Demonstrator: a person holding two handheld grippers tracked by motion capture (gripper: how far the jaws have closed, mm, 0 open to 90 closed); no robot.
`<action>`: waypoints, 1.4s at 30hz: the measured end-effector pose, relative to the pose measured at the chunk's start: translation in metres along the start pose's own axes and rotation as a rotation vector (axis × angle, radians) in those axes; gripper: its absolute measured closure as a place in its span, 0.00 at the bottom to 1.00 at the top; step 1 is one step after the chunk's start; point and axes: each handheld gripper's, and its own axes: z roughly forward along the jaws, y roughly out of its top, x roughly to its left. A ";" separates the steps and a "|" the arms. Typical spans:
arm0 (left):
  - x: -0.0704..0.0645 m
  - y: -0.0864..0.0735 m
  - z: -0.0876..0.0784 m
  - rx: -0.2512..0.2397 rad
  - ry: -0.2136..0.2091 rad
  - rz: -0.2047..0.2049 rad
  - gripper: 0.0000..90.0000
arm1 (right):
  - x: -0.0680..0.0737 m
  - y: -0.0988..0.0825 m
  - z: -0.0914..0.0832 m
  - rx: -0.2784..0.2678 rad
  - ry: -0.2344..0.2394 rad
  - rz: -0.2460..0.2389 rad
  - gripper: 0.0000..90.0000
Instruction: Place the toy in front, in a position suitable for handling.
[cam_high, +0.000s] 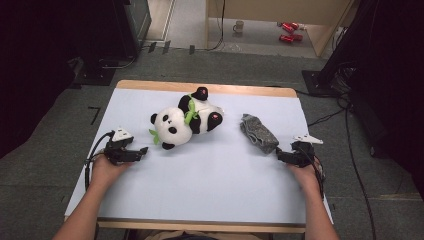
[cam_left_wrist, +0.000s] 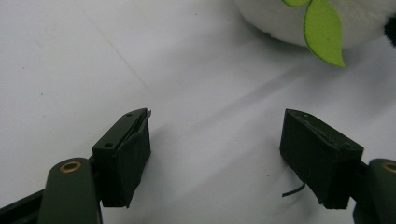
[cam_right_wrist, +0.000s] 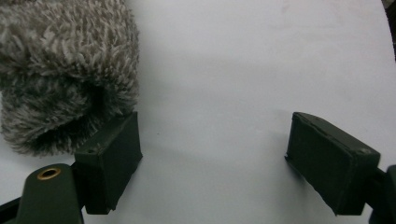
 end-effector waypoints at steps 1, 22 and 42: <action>0.000 0.000 0.000 0.000 0.000 0.000 0.27 | 0.000 0.000 0.000 0.000 -0.001 -0.001 0.19; -0.001 0.000 0.000 0.004 0.005 -0.006 0.25 | 0.001 0.000 0.000 0.002 -0.017 0.002 0.15; -0.007 0.044 -0.028 -0.064 -0.140 -0.026 0.36 | -0.001 0.001 0.001 0.008 -0.008 0.008 0.15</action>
